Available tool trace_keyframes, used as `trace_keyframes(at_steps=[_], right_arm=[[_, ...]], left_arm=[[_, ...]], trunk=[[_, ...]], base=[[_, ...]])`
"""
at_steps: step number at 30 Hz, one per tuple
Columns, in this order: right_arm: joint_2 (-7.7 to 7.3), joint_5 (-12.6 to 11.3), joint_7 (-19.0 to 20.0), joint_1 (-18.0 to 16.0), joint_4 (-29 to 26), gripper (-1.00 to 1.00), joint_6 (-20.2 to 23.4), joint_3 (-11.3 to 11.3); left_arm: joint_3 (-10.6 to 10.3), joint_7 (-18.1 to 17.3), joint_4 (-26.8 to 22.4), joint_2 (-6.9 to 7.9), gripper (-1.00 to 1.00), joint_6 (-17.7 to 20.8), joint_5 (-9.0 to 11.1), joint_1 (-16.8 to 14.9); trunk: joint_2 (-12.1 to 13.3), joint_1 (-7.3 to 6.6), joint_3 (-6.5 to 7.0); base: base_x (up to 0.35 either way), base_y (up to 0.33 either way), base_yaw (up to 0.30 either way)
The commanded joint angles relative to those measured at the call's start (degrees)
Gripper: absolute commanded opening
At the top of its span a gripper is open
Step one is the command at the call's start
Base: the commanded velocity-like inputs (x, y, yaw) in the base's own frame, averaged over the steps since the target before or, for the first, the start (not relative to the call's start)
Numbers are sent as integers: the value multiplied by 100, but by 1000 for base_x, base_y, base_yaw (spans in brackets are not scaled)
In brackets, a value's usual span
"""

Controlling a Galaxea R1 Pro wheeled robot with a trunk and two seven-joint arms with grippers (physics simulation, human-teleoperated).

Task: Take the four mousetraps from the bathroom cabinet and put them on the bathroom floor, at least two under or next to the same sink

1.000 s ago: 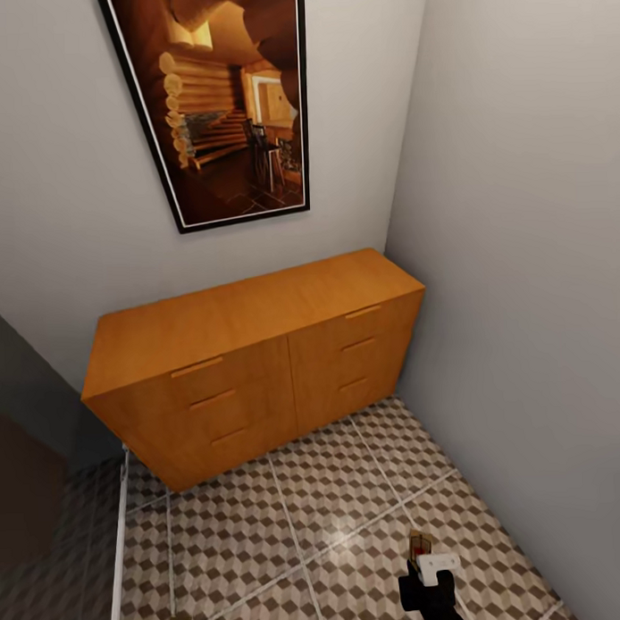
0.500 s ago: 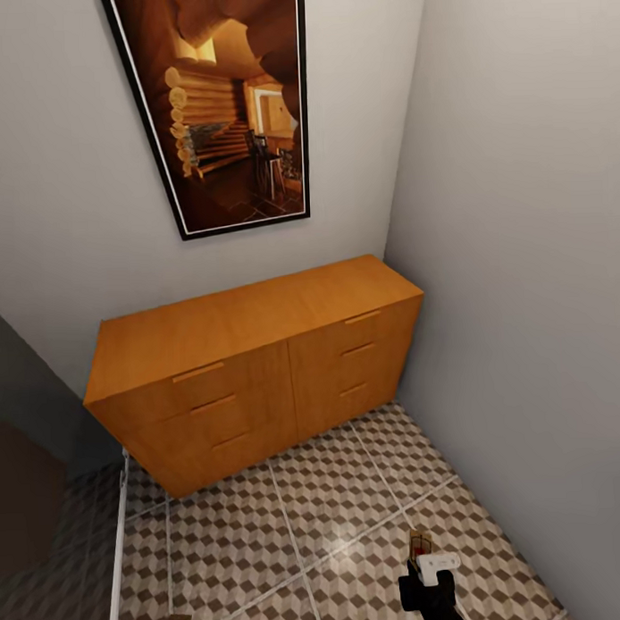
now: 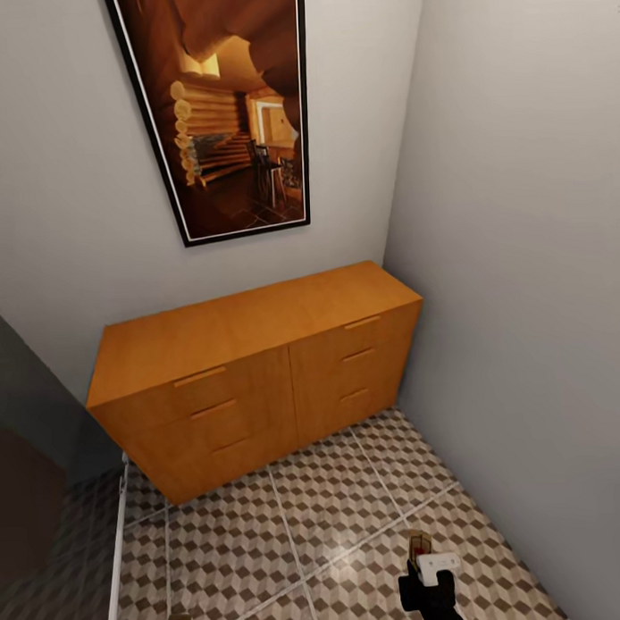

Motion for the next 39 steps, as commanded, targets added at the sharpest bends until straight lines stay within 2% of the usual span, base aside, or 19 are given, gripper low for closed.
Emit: trace_keyframes(at_steps=[1,39], right_arm=[[0,-58,4,-5,7,-100,-19,50],[0,-58,10,-5,8,-100,-19,50]], left_arm=[[-48,32,1,1,-100,-13,21,-3],[-53,34,6,1,-100,-13,21,-3]], trunk=[[-10,3,-1],[-10,3,334]], base=[[0,0,0],[0,0,0]])
